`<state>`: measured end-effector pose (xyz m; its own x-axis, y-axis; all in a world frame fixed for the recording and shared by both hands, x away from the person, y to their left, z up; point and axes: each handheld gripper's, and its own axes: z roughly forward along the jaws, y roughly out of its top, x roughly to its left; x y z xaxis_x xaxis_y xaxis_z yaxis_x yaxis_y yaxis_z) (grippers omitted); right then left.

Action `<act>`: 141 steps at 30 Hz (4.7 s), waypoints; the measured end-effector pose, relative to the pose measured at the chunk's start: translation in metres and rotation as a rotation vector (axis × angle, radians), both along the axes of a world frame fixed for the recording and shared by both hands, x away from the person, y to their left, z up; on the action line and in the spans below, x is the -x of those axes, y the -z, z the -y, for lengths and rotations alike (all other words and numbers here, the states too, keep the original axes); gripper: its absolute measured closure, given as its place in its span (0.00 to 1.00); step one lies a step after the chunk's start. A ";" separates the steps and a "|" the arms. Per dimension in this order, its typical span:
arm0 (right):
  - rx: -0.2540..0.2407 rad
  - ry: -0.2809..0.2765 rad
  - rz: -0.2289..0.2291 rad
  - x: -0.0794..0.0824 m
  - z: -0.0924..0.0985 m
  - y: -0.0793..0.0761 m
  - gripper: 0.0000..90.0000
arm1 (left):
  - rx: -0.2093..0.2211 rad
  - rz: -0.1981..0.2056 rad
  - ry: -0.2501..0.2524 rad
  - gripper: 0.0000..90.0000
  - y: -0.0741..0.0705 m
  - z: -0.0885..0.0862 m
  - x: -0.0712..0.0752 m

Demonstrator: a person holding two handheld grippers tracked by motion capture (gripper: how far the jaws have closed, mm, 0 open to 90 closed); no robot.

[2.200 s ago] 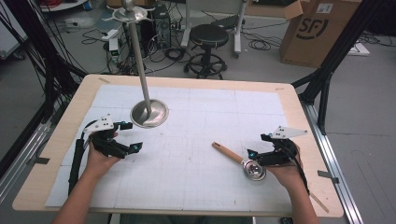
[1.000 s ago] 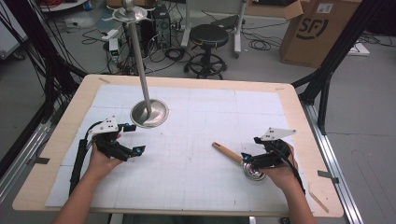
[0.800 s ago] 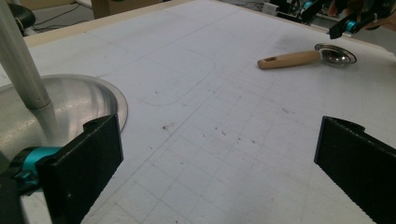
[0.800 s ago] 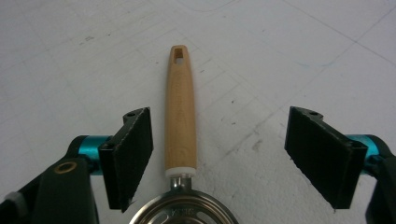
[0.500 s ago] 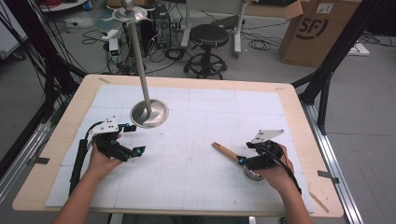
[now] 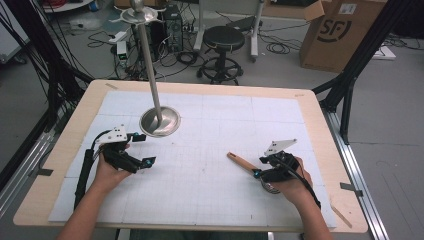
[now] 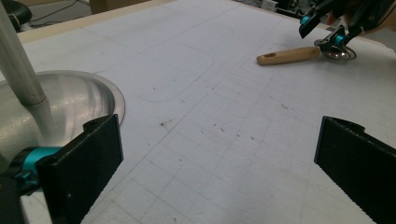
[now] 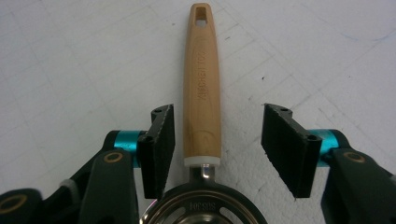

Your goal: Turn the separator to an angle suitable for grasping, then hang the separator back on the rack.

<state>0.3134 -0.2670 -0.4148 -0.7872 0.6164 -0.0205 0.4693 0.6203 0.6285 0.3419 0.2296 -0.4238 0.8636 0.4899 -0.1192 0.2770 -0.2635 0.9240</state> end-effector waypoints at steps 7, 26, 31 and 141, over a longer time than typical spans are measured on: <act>0.015 -0.025 -0.010 0.001 -0.004 0.002 0.58 | -0.006 -0.002 0.007 0.02 0.001 0.002 0.000; 0.075 -0.033 -0.045 0.000 -0.009 0.009 0.64 | -0.009 -0.012 0.008 0.02 0.002 0.001 0.000; 0.089 -0.039 -0.052 -0.001 -0.011 0.011 0.65 | -0.013 -0.009 0.011 0.02 0.002 0.002 0.000; -0.367 -0.223 0.123 -0.036 -0.027 -0.101 0.77 | 0.012 -0.011 0.012 0.02 -0.001 -0.002 0.001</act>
